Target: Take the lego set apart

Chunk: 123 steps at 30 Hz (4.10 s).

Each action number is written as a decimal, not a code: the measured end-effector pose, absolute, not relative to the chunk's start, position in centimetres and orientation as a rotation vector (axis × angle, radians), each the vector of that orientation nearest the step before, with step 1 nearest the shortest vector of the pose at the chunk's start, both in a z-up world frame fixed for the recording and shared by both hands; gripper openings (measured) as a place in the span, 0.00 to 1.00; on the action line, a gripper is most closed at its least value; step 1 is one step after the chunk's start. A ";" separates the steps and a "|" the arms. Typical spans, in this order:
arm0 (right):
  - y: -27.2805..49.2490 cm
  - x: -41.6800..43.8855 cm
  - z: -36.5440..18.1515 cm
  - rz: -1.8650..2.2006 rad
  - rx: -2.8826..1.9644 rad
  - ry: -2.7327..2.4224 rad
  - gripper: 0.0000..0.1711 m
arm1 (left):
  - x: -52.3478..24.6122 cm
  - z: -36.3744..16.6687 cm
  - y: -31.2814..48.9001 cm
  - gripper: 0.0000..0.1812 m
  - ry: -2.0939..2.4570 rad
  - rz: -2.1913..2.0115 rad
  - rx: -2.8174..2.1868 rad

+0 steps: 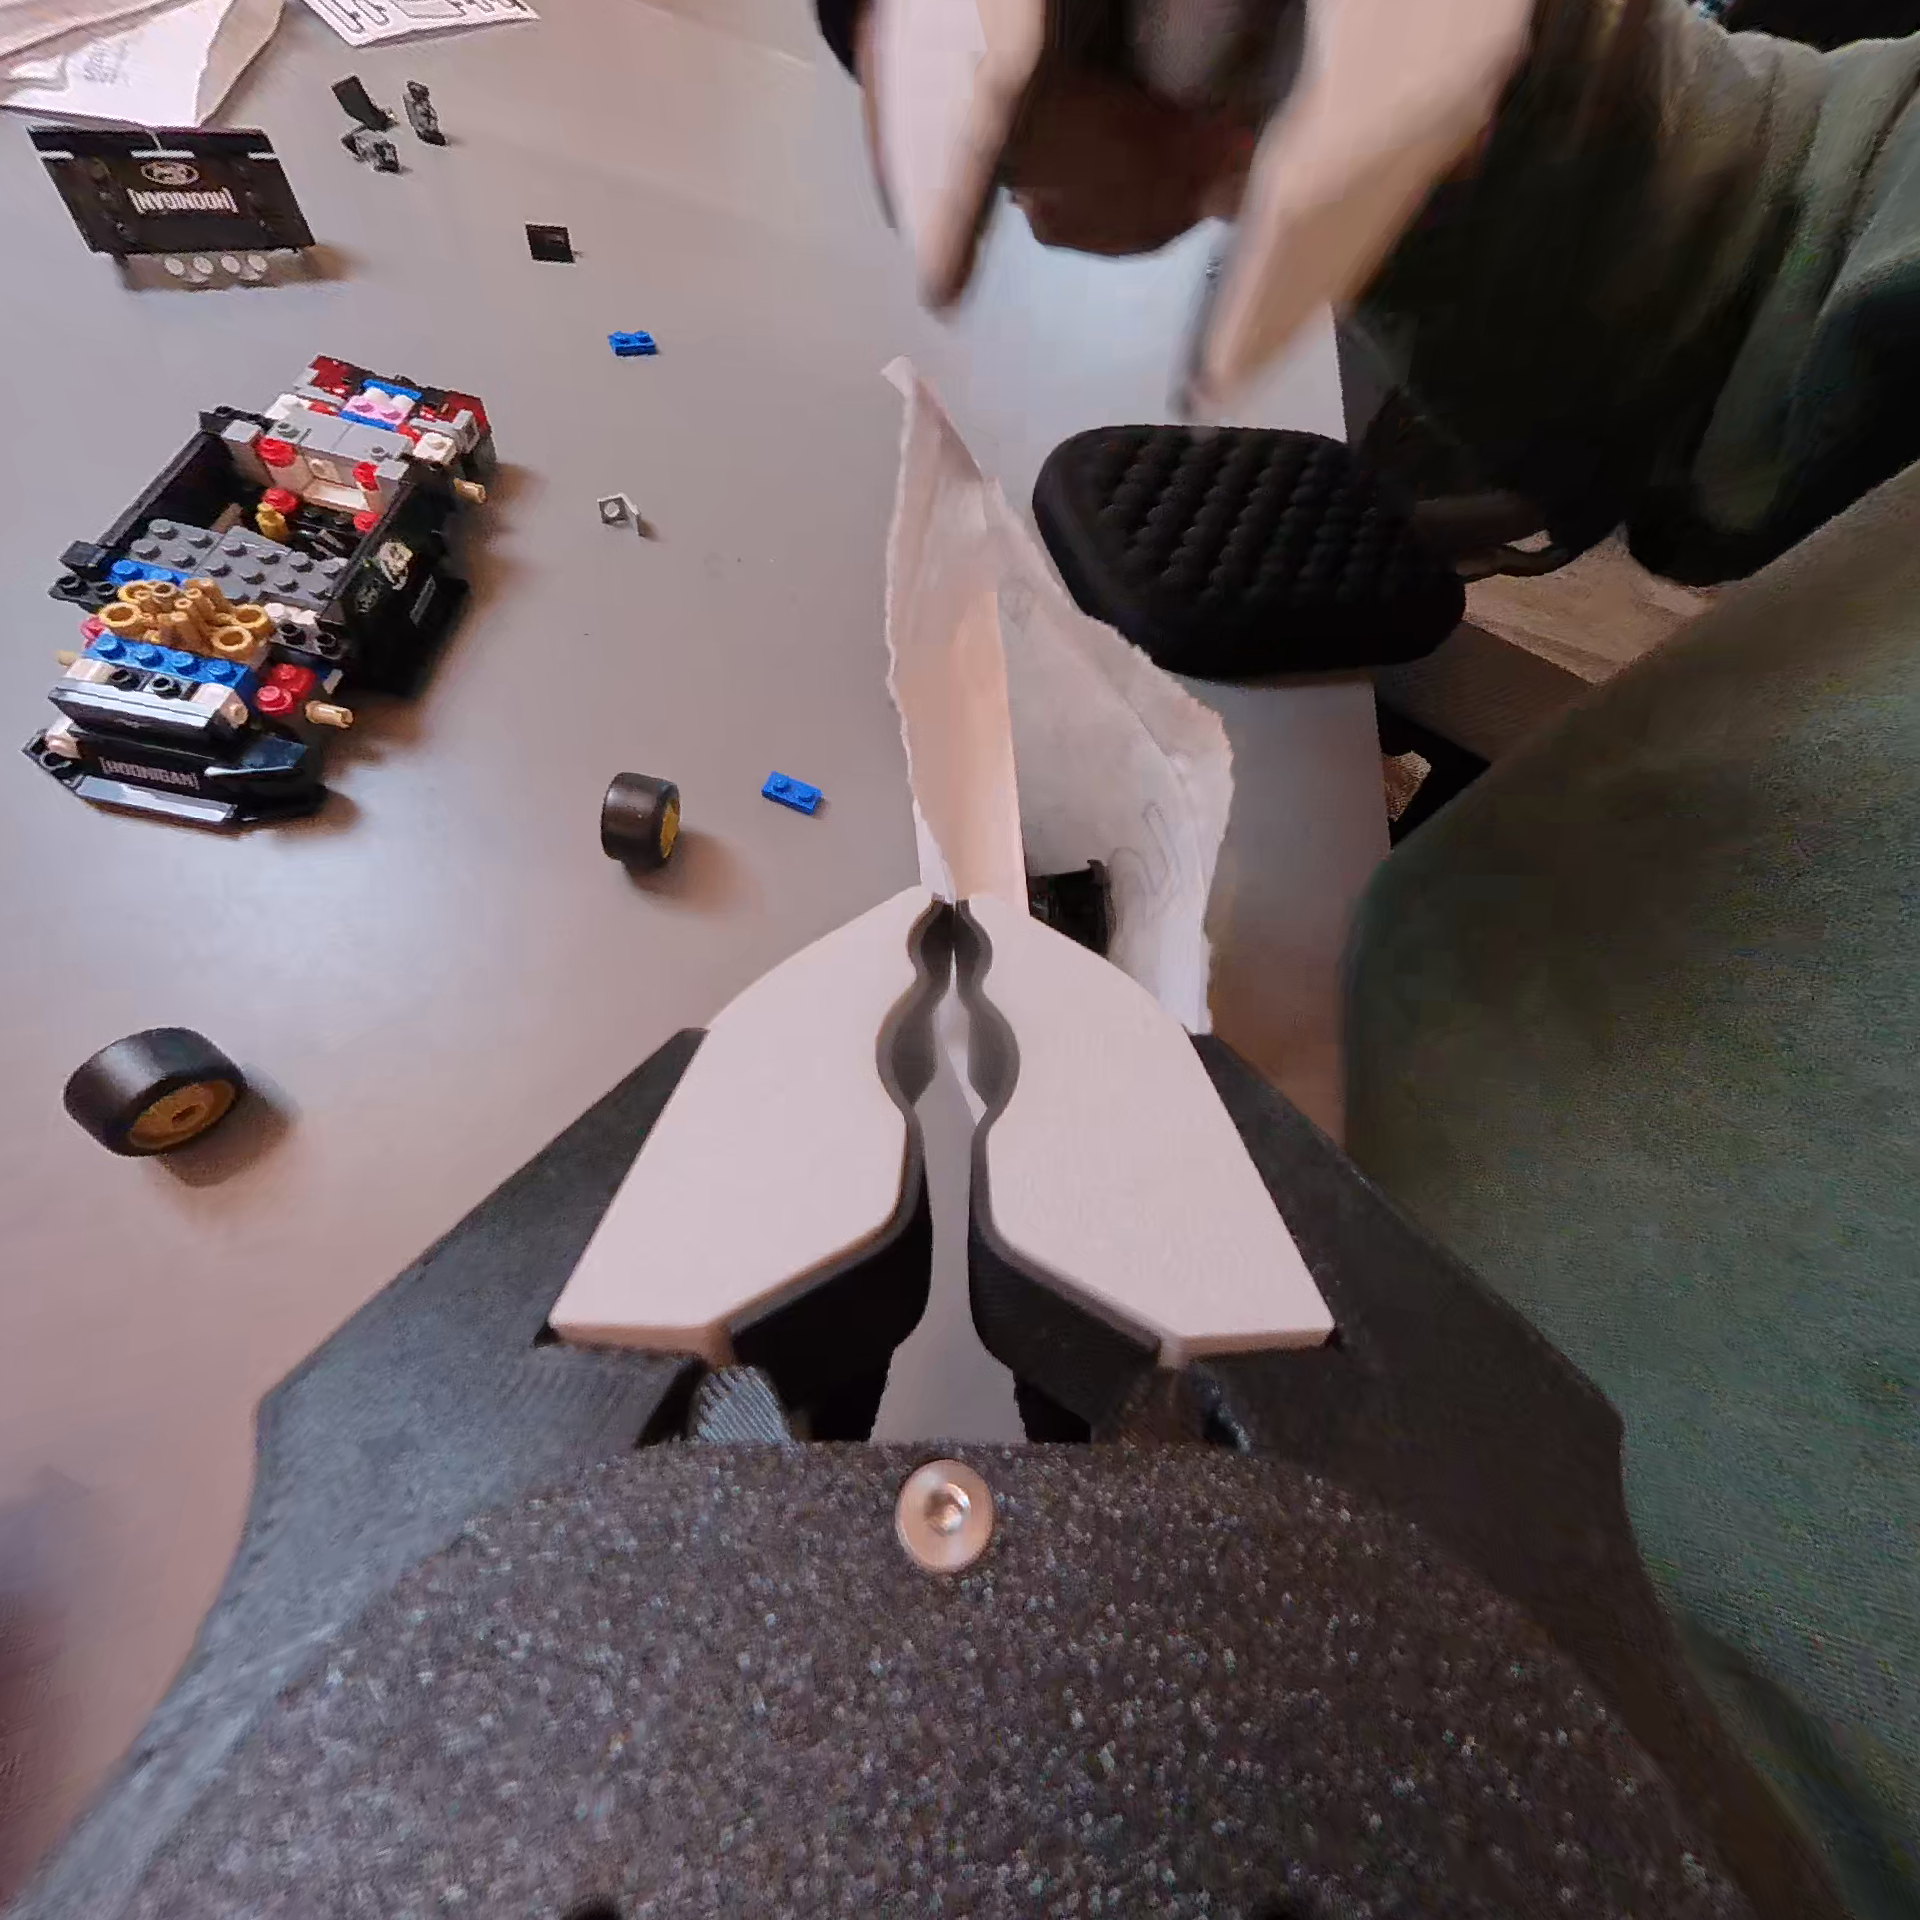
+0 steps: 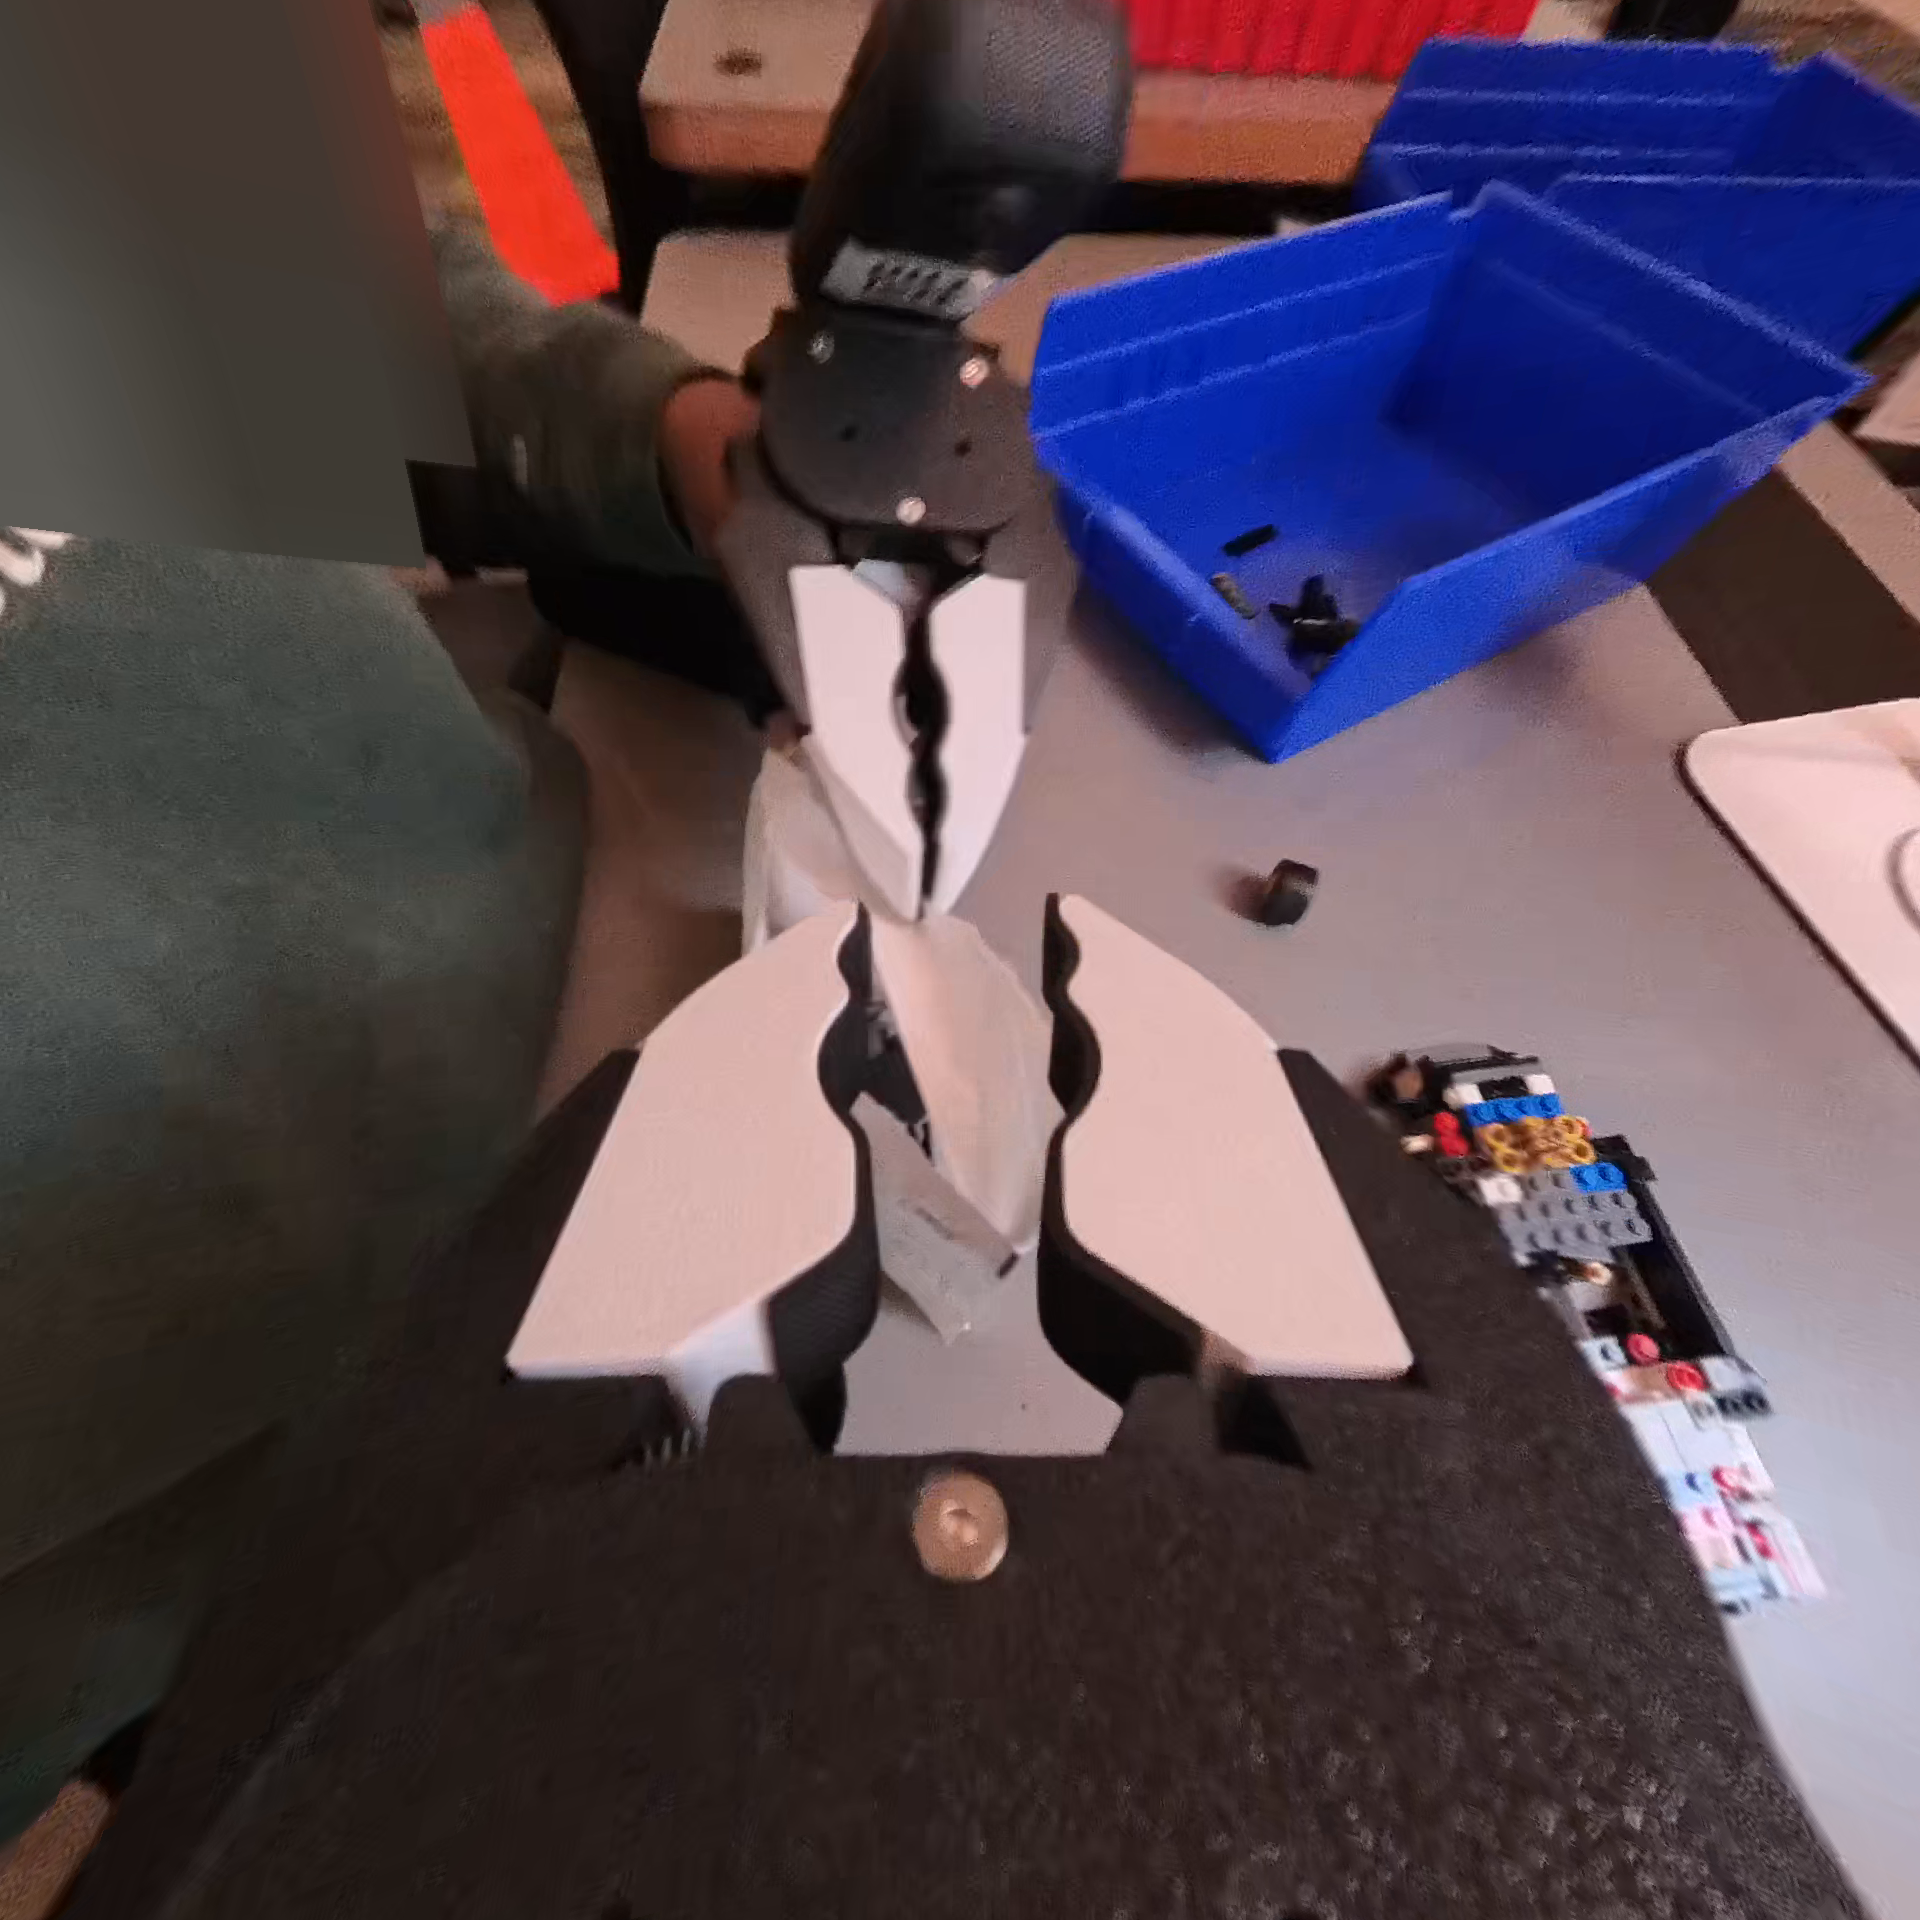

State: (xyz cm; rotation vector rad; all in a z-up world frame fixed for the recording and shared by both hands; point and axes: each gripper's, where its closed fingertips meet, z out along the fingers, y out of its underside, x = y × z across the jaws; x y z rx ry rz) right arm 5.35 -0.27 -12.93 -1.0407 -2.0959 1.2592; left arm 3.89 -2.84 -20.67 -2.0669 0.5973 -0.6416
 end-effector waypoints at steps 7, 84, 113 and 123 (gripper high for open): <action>5.6 1.8 -22.0 1.055 -1.335 -2.253 0.19 | 4.1 -20.6 -3.4 0.00 0.637 -0.653 -2.058; -0.8 10.6 -18.2 1.699 -1.124 -1.976 0.00 | 4.7 -18.4 -5.7 0.01 0.601 -0.670 -1.820; -1.3 10.8 -13.9 1.045 -0.903 -1.915 0.22 | 3.4 -20.3 -5.4 0.00 0.247 -1.141 -1.922; -2.7 9.1 -21.5 0.516 -0.770 -2.382 0.24 | 5.8 -18.6 -6.1 0.00 0.487 -1.142 -1.855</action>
